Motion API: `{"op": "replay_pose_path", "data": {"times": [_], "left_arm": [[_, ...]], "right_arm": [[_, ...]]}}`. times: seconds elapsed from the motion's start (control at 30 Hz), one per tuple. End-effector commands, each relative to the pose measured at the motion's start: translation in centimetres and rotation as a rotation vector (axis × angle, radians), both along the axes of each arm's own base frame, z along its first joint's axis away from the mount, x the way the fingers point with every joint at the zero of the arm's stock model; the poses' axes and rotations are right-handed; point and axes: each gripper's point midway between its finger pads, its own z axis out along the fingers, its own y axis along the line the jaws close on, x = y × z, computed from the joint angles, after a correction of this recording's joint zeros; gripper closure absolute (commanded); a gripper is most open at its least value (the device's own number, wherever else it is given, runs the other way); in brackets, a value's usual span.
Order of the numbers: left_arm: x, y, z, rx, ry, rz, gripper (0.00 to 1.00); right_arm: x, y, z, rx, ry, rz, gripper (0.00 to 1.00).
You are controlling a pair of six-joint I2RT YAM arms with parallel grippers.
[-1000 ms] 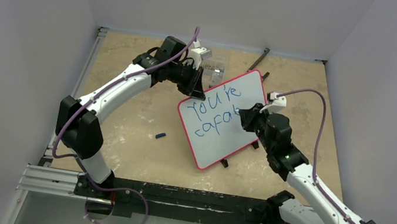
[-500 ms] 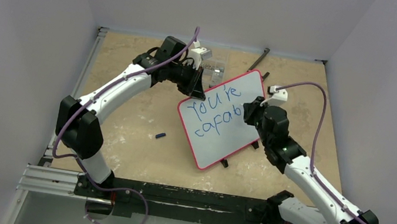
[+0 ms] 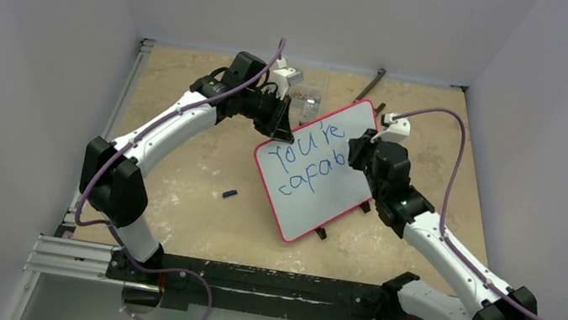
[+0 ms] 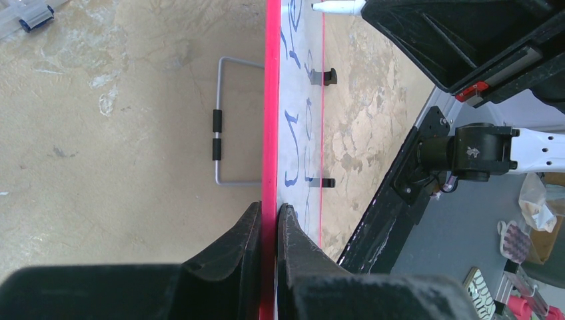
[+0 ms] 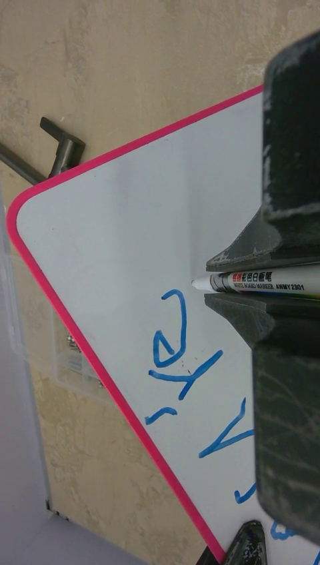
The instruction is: Write a sentence on the whiteboard
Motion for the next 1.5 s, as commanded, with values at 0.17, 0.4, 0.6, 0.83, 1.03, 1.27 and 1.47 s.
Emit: {"op": "replay_pose_path", "data": {"times": [0.17,0.4,0.6,0.83,1.03,1.27,1.47], "left_arm": [[1.8,1.0,1.1,0.030,-0.120,0.040,1.00],[1.8,1.0,1.2,0.030,-0.123,0.040,1.00],[1.8,1.0,1.2,0.029,-0.121,0.040,1.00],[1.7,1.0,1.2,0.027,-0.121,0.041,1.00],[1.7,1.0,1.4,0.024,-0.126,0.040,1.00],[1.6,1.0,1.5,0.023,-0.129,0.039,1.00],[1.6,1.0,1.4,0.023,-0.127,0.039,1.00]], "right_arm": [[0.1,-0.4,0.0,0.013,-0.022,-0.015,1.00],[-1.7,-1.1,-3.2,0.008,0.038,-0.010,1.00],[-2.9,-1.6,-5.2,0.008,0.080,-0.008,1.00],[-3.0,-2.2,-5.1,-0.006,0.081,-0.040,1.00],[-1.3,-2.5,-2.7,-0.031,0.040,-0.082,1.00],[0.2,-1.9,-0.1,-0.038,-0.002,-0.087,1.00],[-0.3,-2.4,1.4,-0.023,-0.026,-0.094,1.00]]}}
